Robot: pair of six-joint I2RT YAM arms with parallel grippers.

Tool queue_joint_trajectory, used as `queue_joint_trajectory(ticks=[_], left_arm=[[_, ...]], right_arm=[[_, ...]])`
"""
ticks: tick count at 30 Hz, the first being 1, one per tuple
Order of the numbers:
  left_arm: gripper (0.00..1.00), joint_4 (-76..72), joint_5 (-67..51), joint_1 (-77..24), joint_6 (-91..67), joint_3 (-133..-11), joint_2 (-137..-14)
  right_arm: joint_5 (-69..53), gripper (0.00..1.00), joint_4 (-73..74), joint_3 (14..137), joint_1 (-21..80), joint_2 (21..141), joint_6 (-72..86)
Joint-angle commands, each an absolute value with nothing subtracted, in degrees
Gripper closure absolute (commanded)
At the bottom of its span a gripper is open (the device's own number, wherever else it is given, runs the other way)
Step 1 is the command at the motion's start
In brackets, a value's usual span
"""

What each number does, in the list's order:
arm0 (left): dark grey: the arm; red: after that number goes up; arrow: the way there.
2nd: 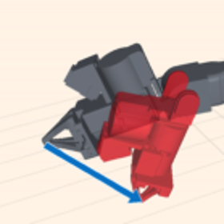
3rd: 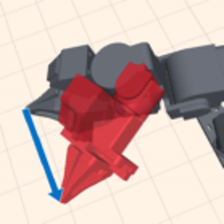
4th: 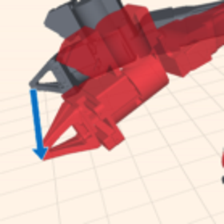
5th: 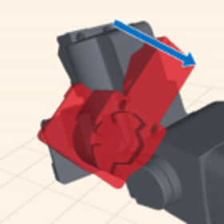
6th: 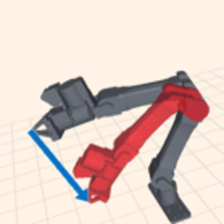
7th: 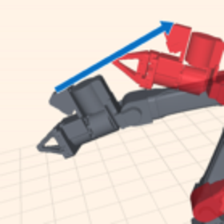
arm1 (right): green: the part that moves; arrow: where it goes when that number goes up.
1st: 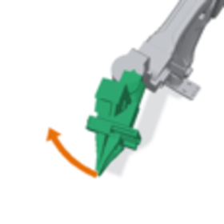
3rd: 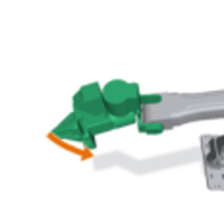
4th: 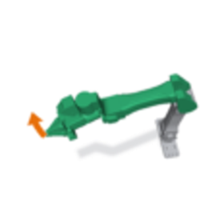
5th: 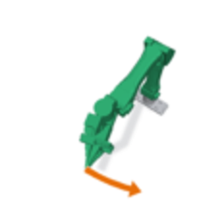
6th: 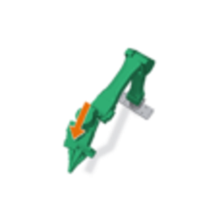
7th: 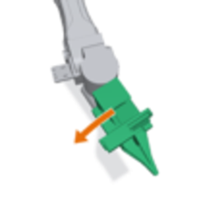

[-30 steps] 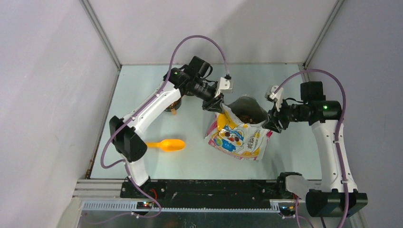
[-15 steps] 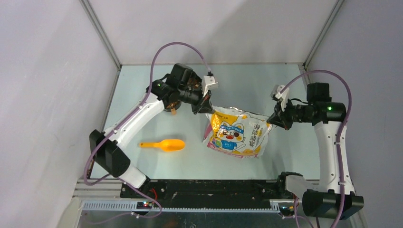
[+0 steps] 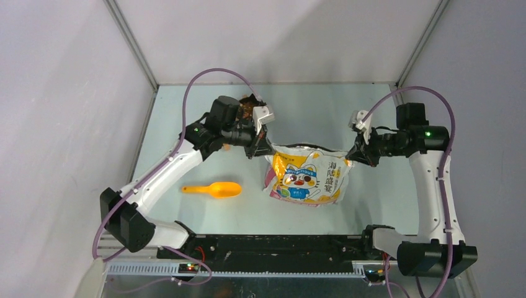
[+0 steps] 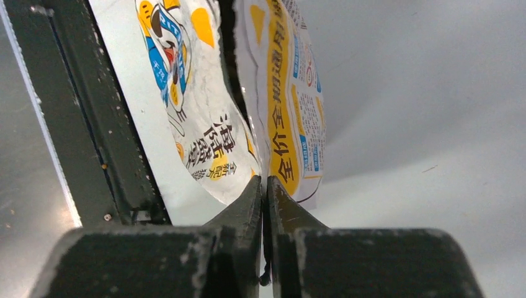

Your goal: Serve the pet food

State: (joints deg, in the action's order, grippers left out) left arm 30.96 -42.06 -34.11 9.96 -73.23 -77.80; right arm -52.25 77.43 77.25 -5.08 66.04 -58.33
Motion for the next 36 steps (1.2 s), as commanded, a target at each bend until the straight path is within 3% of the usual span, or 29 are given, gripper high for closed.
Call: queue_joint_trajectory(ticks=[1, 5, 8, 12, 16, 20, 24, 26, 27, 29, 31, 32, 34, 36], left_arm=[[1.00, 31.19, -41.57, -34.58, 9.30, -75.21, -74.29], [1.00, 32.20, -41.02, -34.96, 10.09, -76.89, -74.56], [1.00, 33.13, -40.58, -34.98, 10.62, -77.34, -74.74], [1.00, 33.47, -40.32, -35.03, 10.69, -77.70, -74.77], [1.00, 32.95, -39.95, -35.07, 10.09, -78.50, -74.95], [1.00, 32.91, -39.59, -35.07, 9.77, -79.46, -75.21], [1.00, 32.52, -38.47, -35.07, 8.81, -79.65, -75.59], [1.00, 31.88, -37.33, -35.07, 8.12, -79.58, -75.69], [1.00, 31.39, -36.86, -35.07, 8.02, -79.26, -75.68], [1.00, 30.54, -35.16, -35.18, 8.26, -78.80, -75.49], [0.90, 30.64, -34.84, -35.83, 10.47, -79.32, -75.77], [0.74, 31.35, -35.41, -36.28, 13.34, -80.41, -75.90], [0.59, 31.91, -36.75, -38.05, 18.19, -82.15, -76.46], [0.51, 30.44, -37.09, -40.06, 21.04, -83.46, -77.24]], right_arm=[[-48.52, 0.90, 74.69, 80.77, -0.78, 65.08, -59.92], [-47.41, 0.80, 71.91, 80.77, 4.91, 66.94, -57.03], [-47.17, 0.62, 70.18, 81.22, 6.98, 68.26, -55.02], [-46.86, 0.50, 70.62, 83.65, 9.53, 70.93, -54.55], [-47.24, 0.43, 68.67, 85.63, 12.03, 73.13, -51.44], [-48.55, 0.41, 66.58, 85.67, 14.06, 75.13, -47.39], [-47.66, 0.49, 65.04, 84.52, 15.93, 76.19, -45.55], [-47.13, 0.68, 64.96, 84.39, 16.14, 75.88, -46.02], [-46.48, 0.82, 64.82, 84.38, 16.05, 75.65, -46.04], [-46.26, 0.97, 64.27, 84.69, 15.45, 74.91, -45.81], [-47.16, 1.00, 64.57, 85.29, 14.90, 74.17, -44.99], [-47.91, 1.00, 64.76, 85.41, 14.78, 73.76, -44.47], [-48.99, 1.00, 65.60, 85.84, 14.89, 73.38, -44.14], [-48.88, 1.00, 66.91, 86.22, 15.55, 73.17, -44.65]])
